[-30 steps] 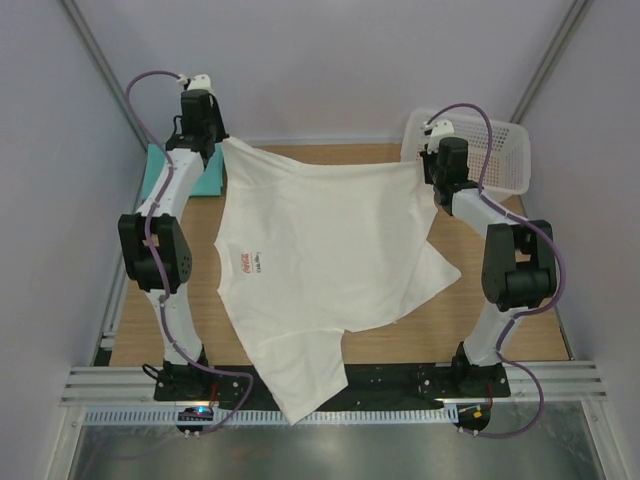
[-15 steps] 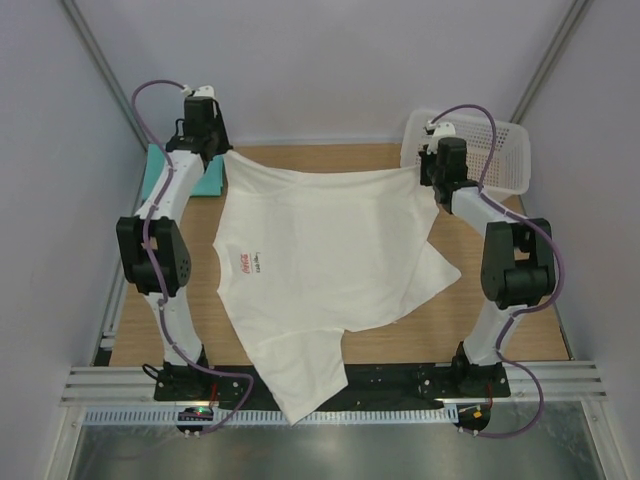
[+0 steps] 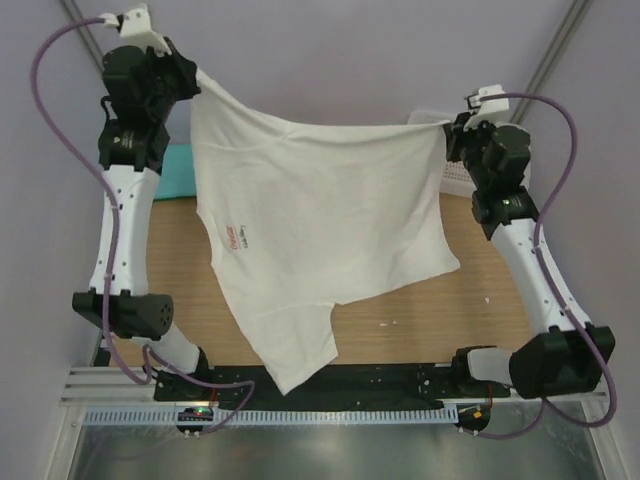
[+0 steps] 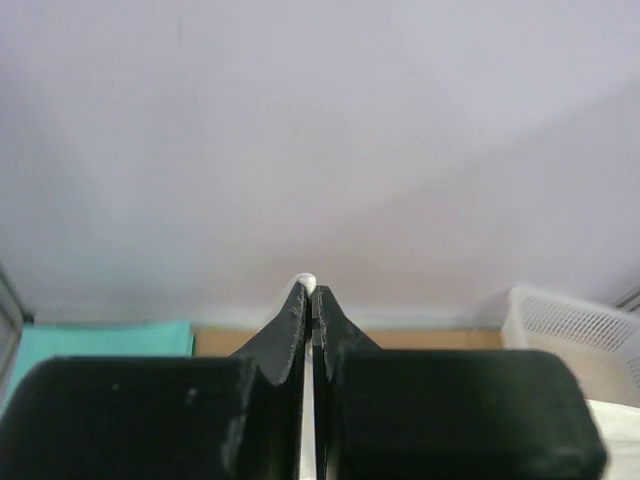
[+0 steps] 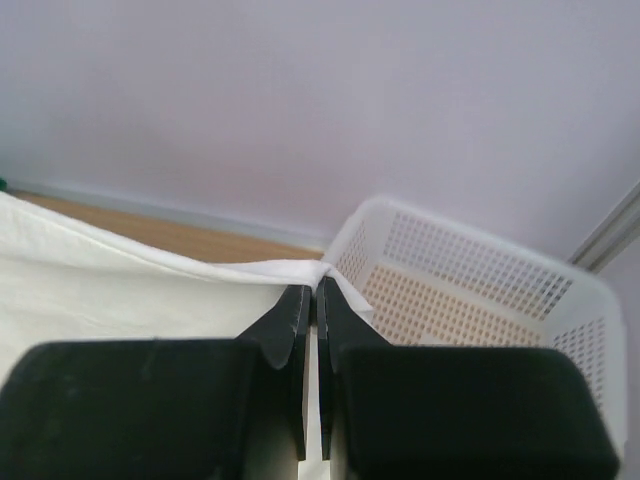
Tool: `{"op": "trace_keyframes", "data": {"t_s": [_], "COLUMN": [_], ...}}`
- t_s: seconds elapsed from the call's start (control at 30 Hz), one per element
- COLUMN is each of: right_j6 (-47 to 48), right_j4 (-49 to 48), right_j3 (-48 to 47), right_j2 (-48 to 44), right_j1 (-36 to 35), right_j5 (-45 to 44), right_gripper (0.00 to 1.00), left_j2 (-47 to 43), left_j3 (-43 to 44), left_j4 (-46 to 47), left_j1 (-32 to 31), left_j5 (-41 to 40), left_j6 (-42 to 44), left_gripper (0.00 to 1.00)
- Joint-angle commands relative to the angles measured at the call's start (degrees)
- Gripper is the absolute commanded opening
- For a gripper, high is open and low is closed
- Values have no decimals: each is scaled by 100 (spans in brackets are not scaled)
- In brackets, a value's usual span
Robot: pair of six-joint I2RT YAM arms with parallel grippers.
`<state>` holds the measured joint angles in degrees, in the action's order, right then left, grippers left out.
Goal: Fold and stack the t-shirts
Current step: Flatten the tshirt out
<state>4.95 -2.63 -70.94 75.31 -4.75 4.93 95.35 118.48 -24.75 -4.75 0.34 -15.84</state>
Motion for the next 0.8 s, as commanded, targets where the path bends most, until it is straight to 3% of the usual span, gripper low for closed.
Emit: {"op": "trace_keyframes", "data": {"t_s": [0.0,0.17,0.43,0.57,0.77], "right_j6": [331,603,753,771,674], "right_j4": [-553,-607,-396,-264,-431], "right_j3": [-193,-157,-543,-808,-711], "right_j2": [-1102,-2238,-3672,-4014,-3840], "right_j1": [9,9,9,-8,1], "right_j5": [298,421,597,729,764], "right_gripper": [1,1,1,1,1], "left_j2": [-1079,-1352,-2081,-2231,-2030], "left_j3": [903,2519,3698,4069,3658], "left_j4": [499,-21,-144,-144,-161], "left_j1": [9,10,-245,-631,-922], "left_j5": [563,985,1082,1161,995], "left_j6": [273,432,458,573,950], "left_gripper": [0,0,0,0,0]}}
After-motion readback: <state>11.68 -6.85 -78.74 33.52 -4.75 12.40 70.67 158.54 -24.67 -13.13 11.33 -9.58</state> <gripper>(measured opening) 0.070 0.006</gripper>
